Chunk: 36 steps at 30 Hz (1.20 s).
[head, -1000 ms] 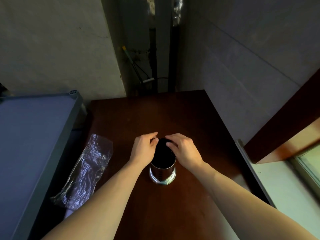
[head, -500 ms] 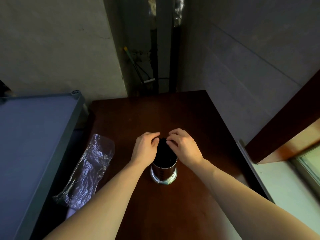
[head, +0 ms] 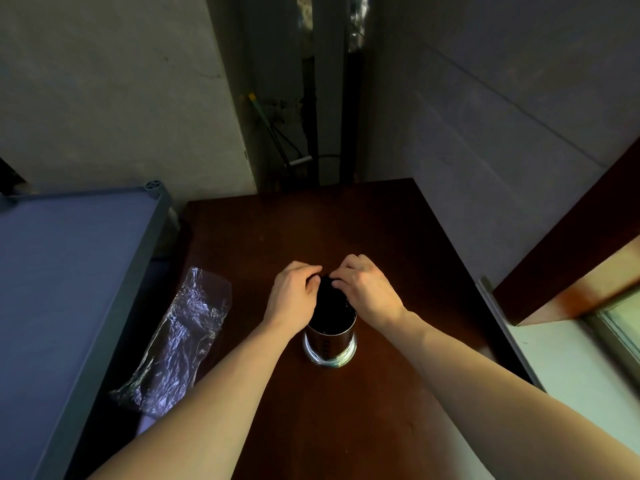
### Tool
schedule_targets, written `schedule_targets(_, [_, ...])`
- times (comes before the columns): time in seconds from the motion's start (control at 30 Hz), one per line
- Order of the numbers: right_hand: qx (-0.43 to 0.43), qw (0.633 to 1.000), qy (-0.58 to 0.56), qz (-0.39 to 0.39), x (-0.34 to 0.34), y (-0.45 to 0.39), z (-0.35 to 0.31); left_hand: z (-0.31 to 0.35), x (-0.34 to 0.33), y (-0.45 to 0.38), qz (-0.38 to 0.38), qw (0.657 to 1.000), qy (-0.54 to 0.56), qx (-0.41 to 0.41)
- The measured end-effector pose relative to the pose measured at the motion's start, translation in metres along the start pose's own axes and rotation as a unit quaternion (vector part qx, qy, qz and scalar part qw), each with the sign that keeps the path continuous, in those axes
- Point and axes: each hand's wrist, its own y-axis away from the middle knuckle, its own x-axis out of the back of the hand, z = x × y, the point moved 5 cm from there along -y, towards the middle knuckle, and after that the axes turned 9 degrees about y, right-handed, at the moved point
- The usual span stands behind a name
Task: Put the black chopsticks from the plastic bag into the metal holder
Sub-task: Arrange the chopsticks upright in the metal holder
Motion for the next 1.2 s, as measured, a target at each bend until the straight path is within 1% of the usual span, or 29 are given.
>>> schedule_targets(0.1, [0.002,1.0,-0.016,0.012,0.011,-0.002,0.0,-0.001,0.003,-0.001,0.005,1.0,-0.003,0.003])
schedule_targets(0.2, [-0.026,0.997,-0.066,0.041,0.036,-0.006,0.004,0.004,0.008,-0.002,0.008,1.0,0.009,0.001])
schedule_targets(0.27, [-0.038,0.991,-0.103,0.077,0.058,-0.009,0.005,0.015,0.008,-0.006,-0.019,0.999,0.025,-0.007])
schedule_targets(0.37, [-0.036,0.985,-0.132,0.108,0.086,-0.015,0.001,0.039,0.003,-0.013,-0.064,0.996,0.064,-0.017])
schedule_targets(0.47, [-0.035,0.98,-0.149,0.126,0.099,-0.019,-0.002,0.055,0.004,-0.018,-0.06,0.989,0.136,-0.026])
schedule_targets(0.57, [-0.049,0.974,-0.166,0.149,0.102,-0.016,0.002,0.058,0.008,-0.02,-0.058,0.986,0.156,-0.021])
schedule_targets(0.63, [-0.078,0.964,-0.198,0.158,0.098,-0.011,0.01,0.055,0.012,-0.022,-0.045,0.986,0.162,-0.011])
schedule_targets(0.73, [-0.142,0.946,-0.249,0.154,0.085,0.002,0.026,0.049,0.022,-0.026,-0.01,0.975,0.223,0.003])
schedule_targets(0.8, [-0.181,0.94,-0.257,0.132,0.072,0.012,0.034,0.043,0.031,-0.029,0.022,0.96,0.276,0.028])
schedule_targets(0.87, [-0.22,0.929,-0.282,0.091,0.055,0.021,0.038,0.038,0.042,-0.032,0.058,0.932,0.353,0.052])
schedule_targets(0.93, [-0.256,0.9,-0.351,0.047,0.039,0.028,0.039,0.032,0.05,-0.036,0.083,0.884,0.454,0.079])
schedule_targets(1.0, [-0.277,0.852,-0.445,0.018,0.027,0.03,0.034,0.028,0.05,-0.038,0.082,0.828,0.544,0.112])
schedule_targets(1.03, [-0.281,0.816,-0.505,0.013,0.023,0.029,0.03,0.027,0.045,-0.037,0.071,0.803,0.577,0.131])
schedule_targets(1.07, [-0.282,0.77,-0.572,0.015,0.02,0.028,0.025,0.026,0.038,-0.036,0.054,0.783,0.601,0.149])
schedule_targets(1.13, [-0.274,0.676,-0.683,0.034,0.022,0.023,0.019,0.025,0.022,-0.03,0.014,0.76,0.625,0.18])
schedule_targets(1.17, [-0.267,0.647,-0.713,0.047,0.025,0.021,0.018,0.023,0.014,-0.026,-0.001,0.751,0.632,0.191])
schedule_targets(1.2, [-0.261,0.63,-0.729,0.06,0.028,0.019,0.018,0.021,0.008,-0.022,-0.01,0.742,0.639,0.203])
